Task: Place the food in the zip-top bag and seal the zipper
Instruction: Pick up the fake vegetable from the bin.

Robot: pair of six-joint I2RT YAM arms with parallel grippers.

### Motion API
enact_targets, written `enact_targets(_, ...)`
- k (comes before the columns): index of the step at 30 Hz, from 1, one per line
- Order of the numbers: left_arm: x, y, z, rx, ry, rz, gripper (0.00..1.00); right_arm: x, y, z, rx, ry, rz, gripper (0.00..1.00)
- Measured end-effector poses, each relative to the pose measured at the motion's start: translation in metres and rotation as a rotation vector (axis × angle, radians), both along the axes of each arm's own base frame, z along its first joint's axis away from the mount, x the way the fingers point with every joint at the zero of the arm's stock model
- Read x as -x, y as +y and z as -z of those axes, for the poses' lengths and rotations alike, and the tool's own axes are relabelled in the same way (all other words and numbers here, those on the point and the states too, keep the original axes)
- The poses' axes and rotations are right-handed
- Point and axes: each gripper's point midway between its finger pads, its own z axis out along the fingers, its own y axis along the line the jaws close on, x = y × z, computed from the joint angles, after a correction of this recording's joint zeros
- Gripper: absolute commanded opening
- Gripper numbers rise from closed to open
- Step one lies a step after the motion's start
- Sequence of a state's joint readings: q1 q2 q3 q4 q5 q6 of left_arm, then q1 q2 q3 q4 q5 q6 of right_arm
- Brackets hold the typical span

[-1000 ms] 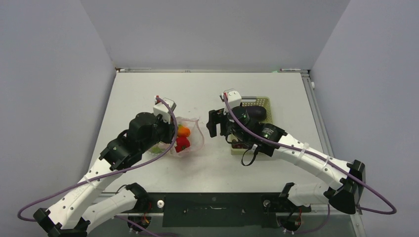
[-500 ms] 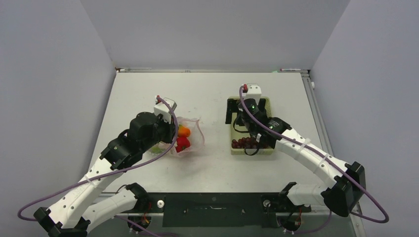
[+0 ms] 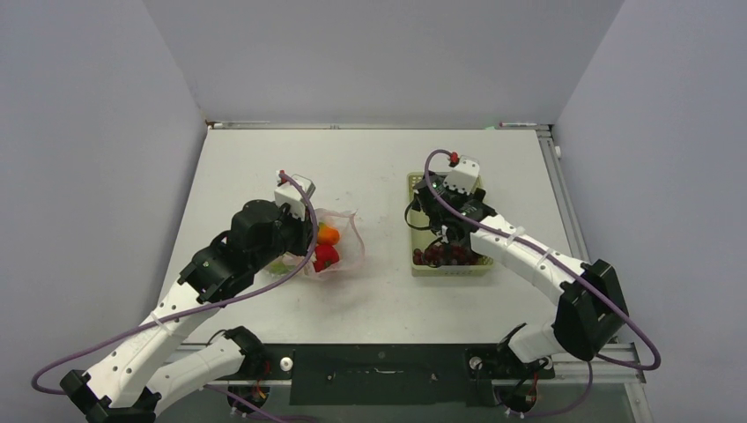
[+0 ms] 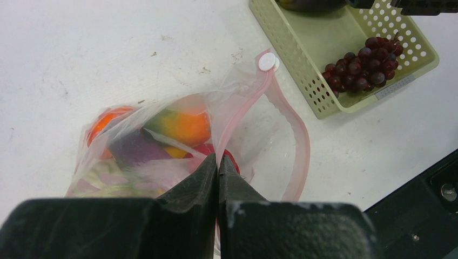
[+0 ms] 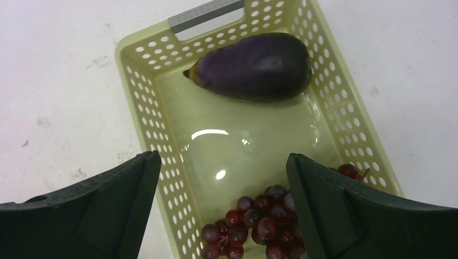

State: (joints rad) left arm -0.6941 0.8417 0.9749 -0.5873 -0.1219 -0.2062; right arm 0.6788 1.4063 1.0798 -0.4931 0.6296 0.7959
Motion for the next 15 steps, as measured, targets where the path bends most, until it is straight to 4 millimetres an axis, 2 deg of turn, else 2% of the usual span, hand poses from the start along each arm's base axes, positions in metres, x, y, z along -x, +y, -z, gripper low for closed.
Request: enact_targets(15,0.0,0.0,0.0,0.0,0.0,0.0,0.0,-0.015,-0.047,0.034,-0.137,-0.011,0.413,0.9)
